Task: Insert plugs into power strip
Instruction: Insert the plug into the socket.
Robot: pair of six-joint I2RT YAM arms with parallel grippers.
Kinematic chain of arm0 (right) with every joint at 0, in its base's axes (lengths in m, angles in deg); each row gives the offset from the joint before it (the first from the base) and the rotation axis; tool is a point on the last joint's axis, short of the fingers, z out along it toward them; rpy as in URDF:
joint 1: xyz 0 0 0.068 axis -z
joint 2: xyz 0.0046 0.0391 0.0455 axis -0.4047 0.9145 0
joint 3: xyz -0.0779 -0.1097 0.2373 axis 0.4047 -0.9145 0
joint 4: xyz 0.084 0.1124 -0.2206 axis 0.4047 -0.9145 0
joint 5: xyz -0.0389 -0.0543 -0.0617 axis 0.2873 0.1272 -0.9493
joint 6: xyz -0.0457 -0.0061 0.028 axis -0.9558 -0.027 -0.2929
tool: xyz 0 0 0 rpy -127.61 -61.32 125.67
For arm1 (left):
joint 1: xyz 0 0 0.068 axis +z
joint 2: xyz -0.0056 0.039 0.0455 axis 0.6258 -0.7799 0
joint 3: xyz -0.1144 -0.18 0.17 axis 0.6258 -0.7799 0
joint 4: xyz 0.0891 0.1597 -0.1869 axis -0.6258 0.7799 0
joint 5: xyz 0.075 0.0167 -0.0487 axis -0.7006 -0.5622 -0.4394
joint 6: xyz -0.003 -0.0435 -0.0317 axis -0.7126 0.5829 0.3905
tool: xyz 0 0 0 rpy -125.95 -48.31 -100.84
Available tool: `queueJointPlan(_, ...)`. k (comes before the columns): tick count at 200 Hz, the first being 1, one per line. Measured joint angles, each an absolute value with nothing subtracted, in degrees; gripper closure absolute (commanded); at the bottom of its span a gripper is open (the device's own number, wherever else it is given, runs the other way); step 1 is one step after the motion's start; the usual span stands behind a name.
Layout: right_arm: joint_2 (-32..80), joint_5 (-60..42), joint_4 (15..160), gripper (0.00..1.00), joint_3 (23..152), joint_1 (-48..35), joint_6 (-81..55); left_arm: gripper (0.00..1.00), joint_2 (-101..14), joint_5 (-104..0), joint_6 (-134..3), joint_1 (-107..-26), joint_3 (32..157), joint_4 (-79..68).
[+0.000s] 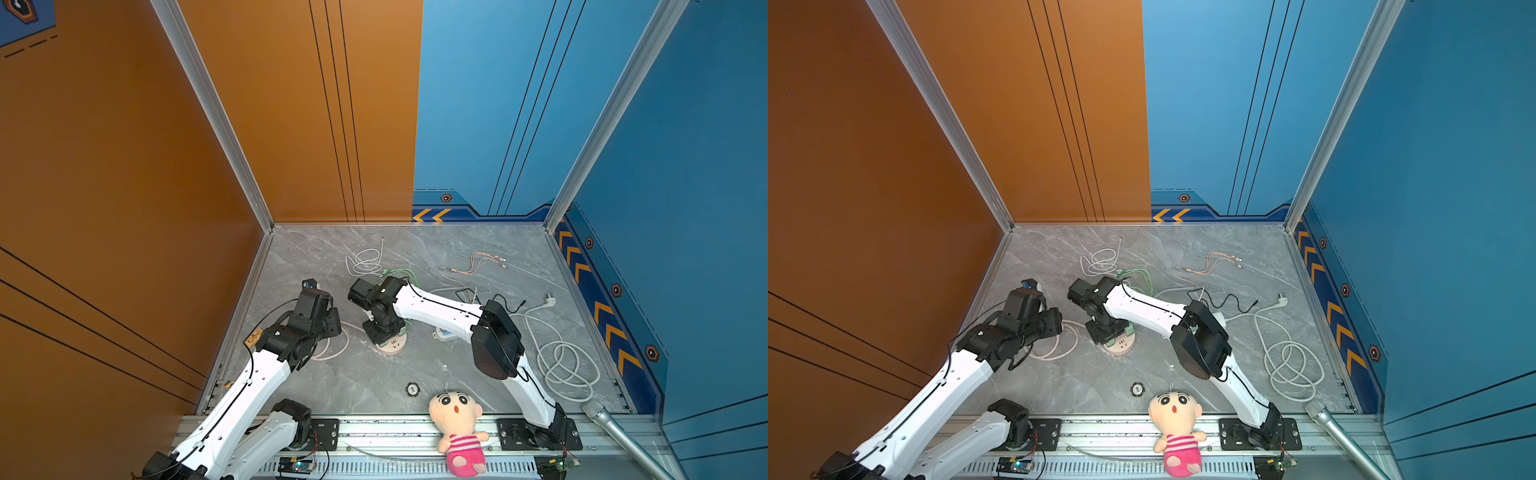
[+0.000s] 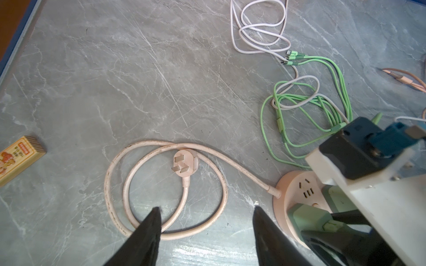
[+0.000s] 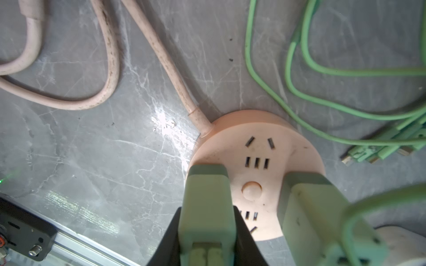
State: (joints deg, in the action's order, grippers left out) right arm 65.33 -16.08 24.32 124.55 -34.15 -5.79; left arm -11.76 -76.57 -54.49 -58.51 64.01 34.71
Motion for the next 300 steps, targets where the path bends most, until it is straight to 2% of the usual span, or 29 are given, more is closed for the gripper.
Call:
queueJointPlan(27, 65.3, -15.3, 25.0, 1.00, 124.5, -33.3, -5.3, 0.47, -14.6, -76.9, -52.6, -58.4, 63.4, 34.5)
queueJointPlan(55, 65.2, -15.2, 25.6, 1.00, 124.0, -33.2, -4.9, 0.48, -16.7, -77.0, -50.9, -58.5, 60.9, 33.7)
queueJointPlan(97, 64.7, -15.2, 26.4, 0.93, 123.3, -33.2, -4.5, 0.48, -16.7, -77.0, -49.5, -58.5, 59.3, 32.9)
queueJointPlan(128, 64.6, -15.2, 26.5, 0.72, 123.3, -33.2, -4.3, 0.48, -16.7, -77.0, -48.9, -58.5, 58.9, 32.1)
queueJointPlan(151, 64.6, -15.2, 26.7, 0.63, 123.2, -33.2, -4.3, 0.48, -16.5, -77.0, -48.6, -58.5, 58.0, 31.8)
queueJointPlan(227, 65.4, -17.0, 29.6, 0.49, 122.8, -32.8, -3.8, 0.47, -13.9, -76.6, -48.3, -58.5, 57.8, 31.7)
queueJointPlan(263, 65.4, -17.4, 29.6, 0.46, 122.8, -32.8, -3.8, 0.47, -13.6, -76.4, -48.3, -58.5, 57.3, 31.7)
queueJointPlan(291, 64.7, -18.5, 30.4, 0.35, 121.6, -33.3, -3.9, 0.46, -13.5, -76.0, -48.3, -58.5, 57.3, 31.7)
queueJointPlan(295, 64.5, -18.6, 30.5, 0.28, 121.3, -33.4, -3.9, 0.46, -13.5, -75.9, -48.3, -58.5, 57.3, 31.7)
queueJointPlan(300, 64.3, -18.7, 30.6, 0.26, 121.0, -33.5, -3.8, 0.46, -13.4, -75.9, -48.3, -58.5, 57.3, 31.7)
